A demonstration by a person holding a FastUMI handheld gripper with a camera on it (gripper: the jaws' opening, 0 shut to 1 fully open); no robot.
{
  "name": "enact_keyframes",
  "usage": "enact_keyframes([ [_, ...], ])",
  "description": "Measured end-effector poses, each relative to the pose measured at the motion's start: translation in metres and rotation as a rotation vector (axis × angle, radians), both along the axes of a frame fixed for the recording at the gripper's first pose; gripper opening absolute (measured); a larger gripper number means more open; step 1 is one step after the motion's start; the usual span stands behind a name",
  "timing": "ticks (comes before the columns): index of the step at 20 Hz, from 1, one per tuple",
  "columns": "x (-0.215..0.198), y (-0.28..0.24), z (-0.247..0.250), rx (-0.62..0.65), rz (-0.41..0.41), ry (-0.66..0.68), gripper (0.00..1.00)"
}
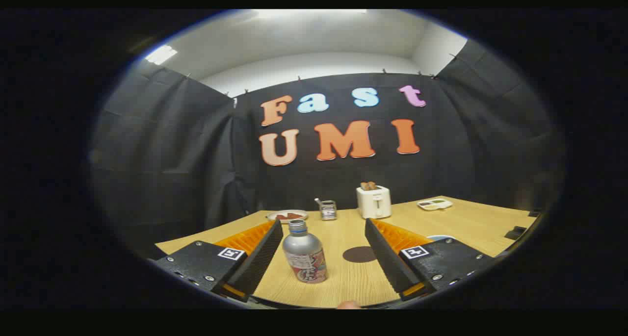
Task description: Take the bottle from table, then pour the juice into the cup, finally place the bottle on the coaster
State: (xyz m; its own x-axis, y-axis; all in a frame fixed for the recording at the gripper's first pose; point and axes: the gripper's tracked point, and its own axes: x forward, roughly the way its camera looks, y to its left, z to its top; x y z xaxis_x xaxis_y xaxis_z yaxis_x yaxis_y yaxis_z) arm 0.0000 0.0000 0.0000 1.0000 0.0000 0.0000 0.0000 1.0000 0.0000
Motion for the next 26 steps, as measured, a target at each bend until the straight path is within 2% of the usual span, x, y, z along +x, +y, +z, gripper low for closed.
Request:
enact_keyframes([
  [1,-0.004,-0.003,-0.003,0.002,-0.048,0.005,1.0],
  [4,-0.007,0.026,-0.015,-0.049,-0.012,0.024,1.0],
  [8,-0.005,0.018,-0.021,-0.048,-0.063,0.031,0.99],
  [15,0.003,0.038,-0.014,-0.046,-0.027,0.021,1.0],
  [26,0.028,0.05,-0.039,-0.054,-0.007,0.077,0.99],
])
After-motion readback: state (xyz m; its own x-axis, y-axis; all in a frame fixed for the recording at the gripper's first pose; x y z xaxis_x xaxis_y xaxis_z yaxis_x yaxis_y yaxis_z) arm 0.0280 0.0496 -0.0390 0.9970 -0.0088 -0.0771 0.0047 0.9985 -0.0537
